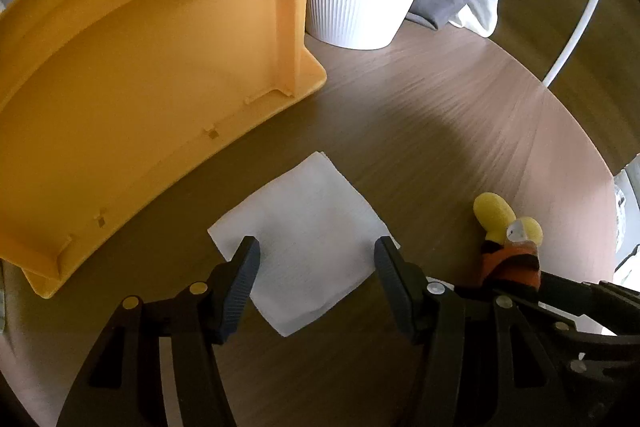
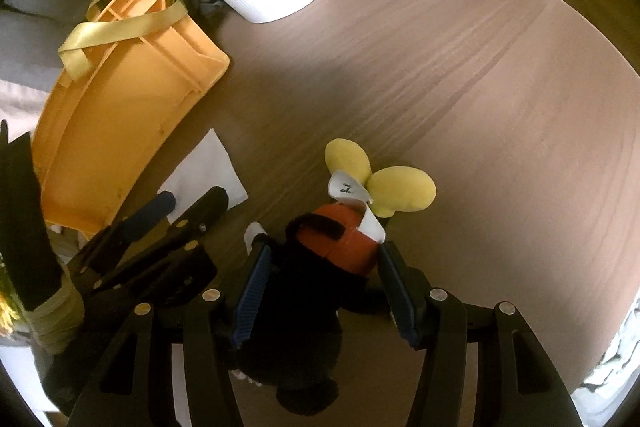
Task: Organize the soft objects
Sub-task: 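Grasp the white napkin with the left tool while the right tool grasps the Mickey plush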
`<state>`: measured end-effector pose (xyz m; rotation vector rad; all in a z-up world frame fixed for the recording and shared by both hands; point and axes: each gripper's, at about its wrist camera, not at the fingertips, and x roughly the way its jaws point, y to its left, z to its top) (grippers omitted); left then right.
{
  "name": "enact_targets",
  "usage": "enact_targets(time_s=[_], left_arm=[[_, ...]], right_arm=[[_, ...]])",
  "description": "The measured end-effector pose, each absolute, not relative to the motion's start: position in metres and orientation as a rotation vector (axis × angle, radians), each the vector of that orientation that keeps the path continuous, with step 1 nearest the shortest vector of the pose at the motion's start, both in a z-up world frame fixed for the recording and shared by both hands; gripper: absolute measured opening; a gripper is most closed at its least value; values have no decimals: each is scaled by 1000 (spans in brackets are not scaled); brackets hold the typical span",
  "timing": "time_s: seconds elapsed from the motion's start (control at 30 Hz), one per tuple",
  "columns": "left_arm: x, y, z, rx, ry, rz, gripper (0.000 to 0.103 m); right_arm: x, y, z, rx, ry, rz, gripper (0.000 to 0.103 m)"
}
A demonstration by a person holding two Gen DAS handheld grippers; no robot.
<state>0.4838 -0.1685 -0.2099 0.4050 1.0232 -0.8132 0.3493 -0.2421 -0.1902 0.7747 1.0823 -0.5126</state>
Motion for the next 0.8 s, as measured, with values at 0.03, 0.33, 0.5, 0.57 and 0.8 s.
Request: enact_targets(time_s=[0.03, 0.33, 0.5, 0.57, 0.8], left_arm=[[483, -169, -210, 409, 1016, -807, 58], [481, -165, -208, 422, 990, -813, 12], [478, -162, -206, 403, 990, -829, 8], [476, -158, -203, 387, 986, -821, 8], [467, -144, -187, 354, 968, -773, 8]], right_arm=[[350, -242, -190, 770, 1082, -511, 57], [353, -240, -188, 717, 1086, -492, 56], [354, -238, -185, 689, 1088, -460, 48], [353, -237, -184, 684, 1082, -450, 46], [350, -237, -178, 668, 1061, -419, 44]])
